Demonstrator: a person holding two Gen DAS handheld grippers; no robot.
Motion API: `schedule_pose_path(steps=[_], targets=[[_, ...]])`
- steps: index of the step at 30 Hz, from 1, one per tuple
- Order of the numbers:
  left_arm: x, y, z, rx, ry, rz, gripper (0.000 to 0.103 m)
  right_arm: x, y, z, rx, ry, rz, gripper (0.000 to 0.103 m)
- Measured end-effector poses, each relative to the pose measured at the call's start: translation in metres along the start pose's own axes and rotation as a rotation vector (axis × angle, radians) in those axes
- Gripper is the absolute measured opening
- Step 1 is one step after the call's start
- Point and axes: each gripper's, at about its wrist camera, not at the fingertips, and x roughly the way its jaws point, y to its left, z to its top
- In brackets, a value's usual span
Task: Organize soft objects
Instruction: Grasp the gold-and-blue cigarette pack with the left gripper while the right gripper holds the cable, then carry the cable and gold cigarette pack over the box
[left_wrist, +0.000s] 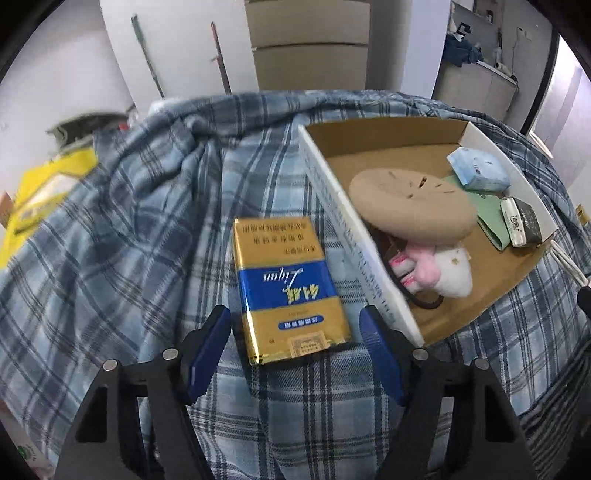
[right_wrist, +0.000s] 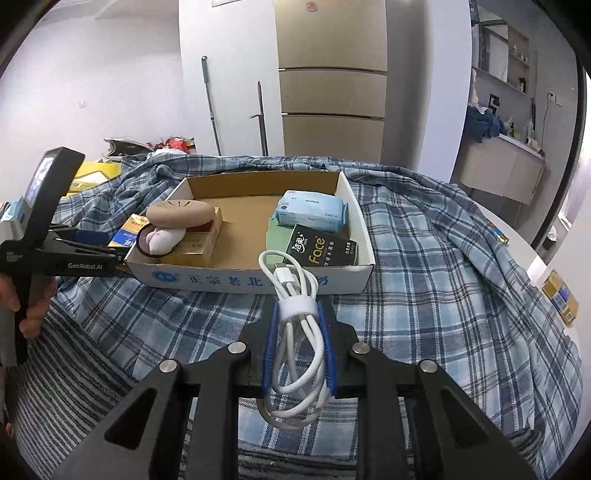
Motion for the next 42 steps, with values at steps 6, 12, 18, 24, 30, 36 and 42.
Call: schedule_pose_path(steps=[6,12,18,24,30,36,42], targets=[[0.002,-0.001,-0.002,0.003,-0.006,0.011,0.058,-0.001,0.002,0.000,-0.004,-0.004,0.000,0.021],[-0.027,0.000,-0.010,0.018,-0.062,0.007,0.052,0.000,0.000,0.000,0.009,-0.003,-0.002,0.021],[-0.067,0.001,-0.030,0.023,-0.120,-0.025,0.052,-0.003,0.001,0.000,-0.002,-0.015,0.003,0.021],[-0.102,-0.016,-0.062,0.039,-0.190,-0.087,0.052,-0.008,-0.003,0.001,0.037,-0.005,0.060,0.021],[-0.128,-0.048,-0.095,0.098,-0.323,-0.075,0.052,-0.010,0.005,0.002,0.001,-0.022,0.043,0.021],[-0.162,-0.068,-0.107,0.121,-0.482,-0.146,0.052,-0.032,0.010,0.005,-0.018,-0.107,0.004,0.021],[-0.199,-0.078,-0.100,0.124,-0.720,-0.144,0.052,-0.063,0.014,0.016,-0.034,-0.190,0.031,0.021]])
